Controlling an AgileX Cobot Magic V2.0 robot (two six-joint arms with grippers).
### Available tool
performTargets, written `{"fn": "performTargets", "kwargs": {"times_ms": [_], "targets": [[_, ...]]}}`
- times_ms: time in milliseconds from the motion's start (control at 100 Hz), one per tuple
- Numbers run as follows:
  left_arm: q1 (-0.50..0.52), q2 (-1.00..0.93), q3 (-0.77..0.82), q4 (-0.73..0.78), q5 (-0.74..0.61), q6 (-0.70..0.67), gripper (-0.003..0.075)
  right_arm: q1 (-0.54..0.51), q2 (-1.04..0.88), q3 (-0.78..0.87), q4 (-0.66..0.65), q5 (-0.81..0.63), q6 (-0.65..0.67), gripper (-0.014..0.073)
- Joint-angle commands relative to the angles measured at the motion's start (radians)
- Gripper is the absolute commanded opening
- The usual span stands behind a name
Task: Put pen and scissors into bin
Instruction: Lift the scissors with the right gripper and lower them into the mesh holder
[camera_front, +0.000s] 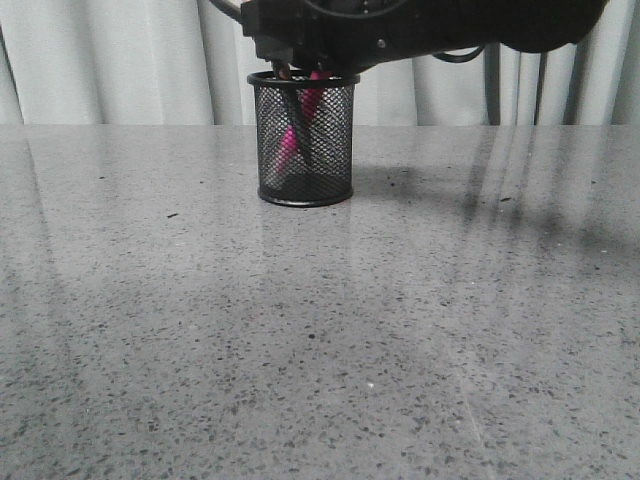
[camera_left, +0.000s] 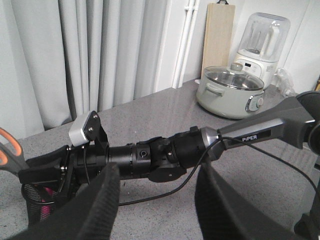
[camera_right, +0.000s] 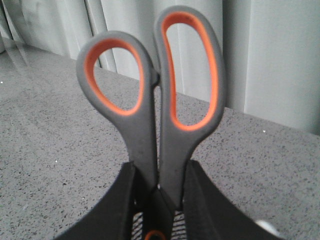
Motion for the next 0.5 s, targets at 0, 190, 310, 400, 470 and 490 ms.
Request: {"fn": "performTargets", "kwargs": {"times_ms": [0, 190, 310, 400, 470, 490], "targets": [[-0.007, 0.003, -0.022, -0.023, -0.084, -0.008, 0.0313, -0.005, -0.041, -0.026, 0.019, -0.052, 0.024, -0.0073], [-0.007, 0.003, -0.022, -0.018, -0.088, -0.008, 0.0313, -0.005, -0.033, -0.026, 0.019, 0.013, 0.082, -0.0073], [-0.007, 0.003, -0.022, -0.016, -0.089, -0.008, 0.0313, -0.003, -0.033, -0.026, 0.019, 0.02, 0.107, -0.0072], [-0.007, 0.003, -0.022, -0.016, -0.089, -0.008, 0.0313, -0.003, -0.037, -0.026, 0.019, 0.015, 0.151, -0.0071], [-0.007, 0.003, -0.022, -0.016, -0.089, -0.008, 0.0313, -0.003, -0.041, -0.026, 0.019, 0.003, 0.163, -0.0032], [-0.007, 0.003, -0.022, -0.016, -0.089, -0.008, 0.0313, -0.003, -0.041, -0.026, 0.019, -0.002, 0.163, -0.0011]]}}
